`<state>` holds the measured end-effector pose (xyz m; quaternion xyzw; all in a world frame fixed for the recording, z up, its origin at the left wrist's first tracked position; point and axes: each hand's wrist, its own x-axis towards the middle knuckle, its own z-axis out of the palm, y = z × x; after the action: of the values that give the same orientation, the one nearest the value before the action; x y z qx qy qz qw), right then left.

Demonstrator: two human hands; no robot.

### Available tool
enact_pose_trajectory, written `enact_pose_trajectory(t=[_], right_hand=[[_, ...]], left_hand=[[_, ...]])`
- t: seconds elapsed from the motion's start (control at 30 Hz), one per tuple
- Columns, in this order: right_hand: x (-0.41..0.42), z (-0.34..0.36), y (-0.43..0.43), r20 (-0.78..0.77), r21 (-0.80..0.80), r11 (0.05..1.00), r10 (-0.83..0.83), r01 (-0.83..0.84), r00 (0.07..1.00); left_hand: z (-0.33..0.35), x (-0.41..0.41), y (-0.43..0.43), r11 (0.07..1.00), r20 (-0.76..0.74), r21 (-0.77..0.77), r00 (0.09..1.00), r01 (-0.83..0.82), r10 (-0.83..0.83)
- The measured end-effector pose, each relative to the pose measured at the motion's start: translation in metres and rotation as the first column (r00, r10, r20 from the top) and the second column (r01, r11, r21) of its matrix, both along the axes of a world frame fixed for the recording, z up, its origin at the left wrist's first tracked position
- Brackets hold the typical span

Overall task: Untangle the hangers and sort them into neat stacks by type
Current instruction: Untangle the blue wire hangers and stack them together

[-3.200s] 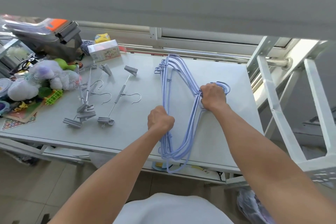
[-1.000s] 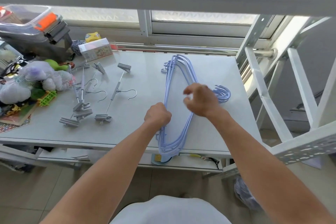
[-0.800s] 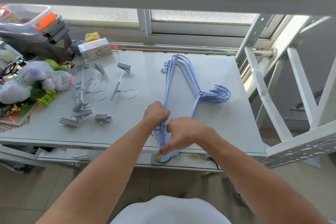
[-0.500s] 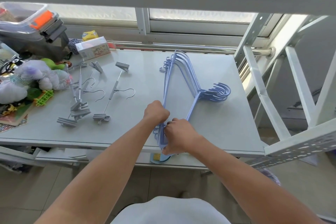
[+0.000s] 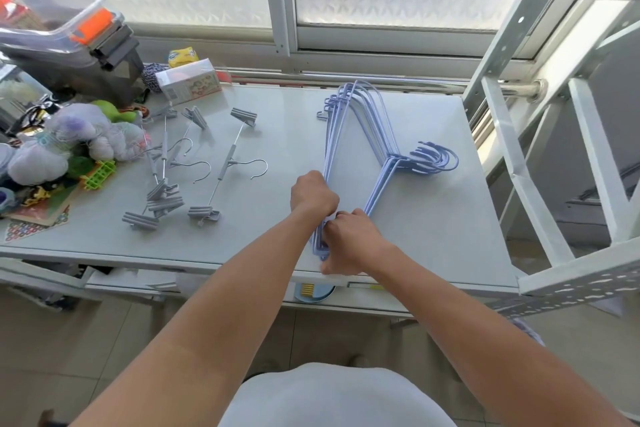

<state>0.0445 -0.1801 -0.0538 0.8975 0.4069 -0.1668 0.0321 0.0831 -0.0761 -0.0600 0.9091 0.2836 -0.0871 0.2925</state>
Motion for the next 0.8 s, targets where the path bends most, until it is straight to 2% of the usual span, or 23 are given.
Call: enact_pose_trajectory(t=[0.2,0.4,0.5,0.7,0.8], right_hand=[[-0.002,-0.007,-0.013,0.073,-0.064,0.991,0.12,-0.115,0.99],[0.002,-0.008,-0.017,-0.02,0.004,0.988,0.156,-0.156,0.988],[0.002,-0.009,-0.019,-0.006,0.011,0.98,0.198,-0.198,0.98],[0.001,-0.008,-0.021,0.125,0.007,0.983,0.181,-0.183,0.975],[0.0,-0.007,-0.021,0.041,-0.025,0.992,0.121,-0.12,0.992]], left_hand=[[0.001,0.001,-0.001,0.998,-0.107,-0.022,0.993,-0.052,0.049],[-0.001,-0.003,-0.003,0.998,-0.144,-0.053,0.989,-0.035,0.027],[-0.003,-0.005,-0.003,0.998,-0.119,-0.049,0.993,-0.032,0.026],[-0.007,-0.009,-0.003,0.995,-0.08,-0.08,0.995,-0.064,0.058],[-0.005,-0.008,-0.002,0.987,-0.093,-0.132,0.993,-0.087,0.075]])
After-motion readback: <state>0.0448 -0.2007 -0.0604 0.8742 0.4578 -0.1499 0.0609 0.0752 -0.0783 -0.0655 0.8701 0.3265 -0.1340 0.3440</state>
